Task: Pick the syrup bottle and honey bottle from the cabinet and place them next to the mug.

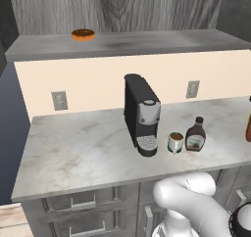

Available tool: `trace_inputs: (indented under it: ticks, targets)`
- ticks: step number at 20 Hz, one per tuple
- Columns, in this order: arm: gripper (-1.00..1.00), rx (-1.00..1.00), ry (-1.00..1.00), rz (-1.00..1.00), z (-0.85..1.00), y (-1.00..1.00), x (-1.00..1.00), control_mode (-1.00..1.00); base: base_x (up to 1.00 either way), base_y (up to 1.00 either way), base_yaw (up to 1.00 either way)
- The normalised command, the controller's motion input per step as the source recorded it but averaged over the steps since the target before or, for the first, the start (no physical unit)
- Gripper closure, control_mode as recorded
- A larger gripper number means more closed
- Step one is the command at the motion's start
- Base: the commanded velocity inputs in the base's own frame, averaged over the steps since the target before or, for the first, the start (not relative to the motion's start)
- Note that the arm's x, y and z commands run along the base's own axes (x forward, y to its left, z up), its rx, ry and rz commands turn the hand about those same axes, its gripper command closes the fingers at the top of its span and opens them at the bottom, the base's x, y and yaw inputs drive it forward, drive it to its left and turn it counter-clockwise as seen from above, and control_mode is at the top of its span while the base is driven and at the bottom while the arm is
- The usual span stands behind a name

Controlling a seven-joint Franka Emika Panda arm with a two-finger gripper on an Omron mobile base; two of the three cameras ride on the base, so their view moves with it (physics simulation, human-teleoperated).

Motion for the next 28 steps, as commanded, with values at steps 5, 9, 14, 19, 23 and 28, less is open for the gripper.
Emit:
trace_inputs:
  ticks: [5,9,14,19,23,28]
  targets:
    - [1.0,0.0,-0.04,0.05,-0.35,0.0,0.26,-1.0,0.0,0.0,0.0]
    - [1.0,0.0,-0.02,0.01,-0.56,0.08,0.0,-1.0,0.0,0.0,0.0]
    - [1.0,0.0,-0.03,0.0,-0.48,0.0,0.17,-1.0,0.0,0.0,0.0]
    - [1.0,0.0,-0.1,0.0,-0.25,0.0,0.38,-1.0,0.0,0.0,0.0]
    - [1.0,-0.01,-0.12,0.0,-0.25,0.0,0.43,-1.0,0.0,0.0,0.0]
    - [1.0,0.0,-0.09,0.0,-0.29,0.0,0.3,-1.0,0.0,0.0,0.0]
